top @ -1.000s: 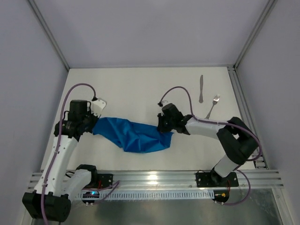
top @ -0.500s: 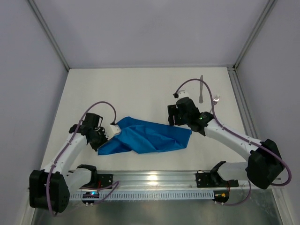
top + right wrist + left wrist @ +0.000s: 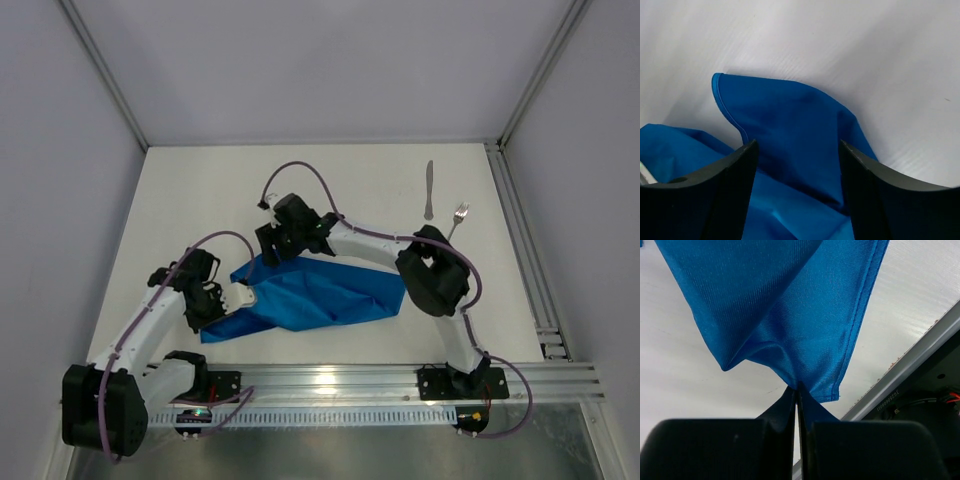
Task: Fold the napkin into a case and place the utensils inside
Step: Pick up the crumpled napkin from the center of the board.
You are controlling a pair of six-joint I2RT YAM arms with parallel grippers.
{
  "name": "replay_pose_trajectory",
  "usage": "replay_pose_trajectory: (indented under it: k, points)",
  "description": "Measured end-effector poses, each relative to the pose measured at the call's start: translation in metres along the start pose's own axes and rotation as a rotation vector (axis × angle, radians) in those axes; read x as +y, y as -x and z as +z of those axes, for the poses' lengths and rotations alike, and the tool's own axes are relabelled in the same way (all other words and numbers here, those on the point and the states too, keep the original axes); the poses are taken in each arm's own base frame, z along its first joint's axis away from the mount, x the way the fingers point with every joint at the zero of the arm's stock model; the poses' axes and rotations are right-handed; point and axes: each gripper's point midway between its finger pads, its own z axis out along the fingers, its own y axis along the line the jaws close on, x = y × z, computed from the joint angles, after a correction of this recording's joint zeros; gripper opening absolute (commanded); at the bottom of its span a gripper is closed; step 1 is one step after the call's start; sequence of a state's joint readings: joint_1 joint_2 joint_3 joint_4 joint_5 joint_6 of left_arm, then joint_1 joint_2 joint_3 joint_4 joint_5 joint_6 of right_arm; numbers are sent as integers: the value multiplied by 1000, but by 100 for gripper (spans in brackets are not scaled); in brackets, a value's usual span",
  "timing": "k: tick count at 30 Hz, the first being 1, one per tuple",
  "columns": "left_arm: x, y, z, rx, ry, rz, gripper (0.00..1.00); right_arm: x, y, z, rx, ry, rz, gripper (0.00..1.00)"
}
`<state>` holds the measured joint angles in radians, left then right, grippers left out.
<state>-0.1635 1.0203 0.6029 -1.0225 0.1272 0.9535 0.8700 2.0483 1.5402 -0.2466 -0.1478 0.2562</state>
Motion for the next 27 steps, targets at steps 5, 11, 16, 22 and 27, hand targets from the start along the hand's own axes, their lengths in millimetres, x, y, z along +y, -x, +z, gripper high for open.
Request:
replay_pose_trajectory:
  k: [5, 11, 16, 22, 27]
  points:
    - [-1, -1, 2, 9, -15, -5, 0, 11, -25, 40, 88, 19, -27, 60]
    - [-1, -1, 2, 9, -14, -7, 0, 9, -37, 42, 128, -26, -48, 59]
    - [0, 0, 2, 7, -9, -13, 0, 0, -38, 29, 143, -87, -64, 61]
    - [2, 1, 2, 4, 2, -25, 0, 1, -17, -19, 82, -132, -68, 67]
    - [4, 1, 2, 4, 11, -29, 0, 4, -18, -32, 67, -127, -39, 67]
